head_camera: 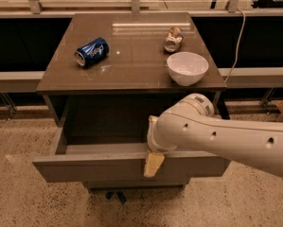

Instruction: Close top drawer

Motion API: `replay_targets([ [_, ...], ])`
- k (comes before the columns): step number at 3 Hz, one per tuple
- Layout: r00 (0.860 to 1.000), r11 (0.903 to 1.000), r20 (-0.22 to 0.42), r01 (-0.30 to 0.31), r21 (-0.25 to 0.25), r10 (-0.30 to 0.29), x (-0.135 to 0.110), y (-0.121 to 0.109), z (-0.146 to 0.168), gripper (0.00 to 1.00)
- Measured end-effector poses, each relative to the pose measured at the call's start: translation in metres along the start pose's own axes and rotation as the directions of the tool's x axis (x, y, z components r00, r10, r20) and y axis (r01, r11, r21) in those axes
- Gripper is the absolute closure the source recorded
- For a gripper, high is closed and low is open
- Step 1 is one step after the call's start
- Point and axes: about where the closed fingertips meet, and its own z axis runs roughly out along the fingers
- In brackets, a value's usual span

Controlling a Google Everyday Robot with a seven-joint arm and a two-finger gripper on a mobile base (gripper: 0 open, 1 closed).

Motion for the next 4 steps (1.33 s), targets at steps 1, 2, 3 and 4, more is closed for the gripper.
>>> replay_targets([
  [1, 0.999, 1.0000, 0.052, -0.005, 0.008, 0.004, -0.004, -0.002, -0.012, 0.00],
  [2, 0.987, 0.9989, 0.159, -0.030, 0.034, 0.024, -0.012, -0.001, -0.047, 0.17],
  [3, 0.976, 0.9988, 0.217, -0.023, 0.042, 0.013, -0.017, 0.005, -0.070, 0.39],
  [4, 0.963, 0.9993, 0.269, -0.035, 0.012, 0.031, -0.020, 0.024, -0.075, 0.44],
])
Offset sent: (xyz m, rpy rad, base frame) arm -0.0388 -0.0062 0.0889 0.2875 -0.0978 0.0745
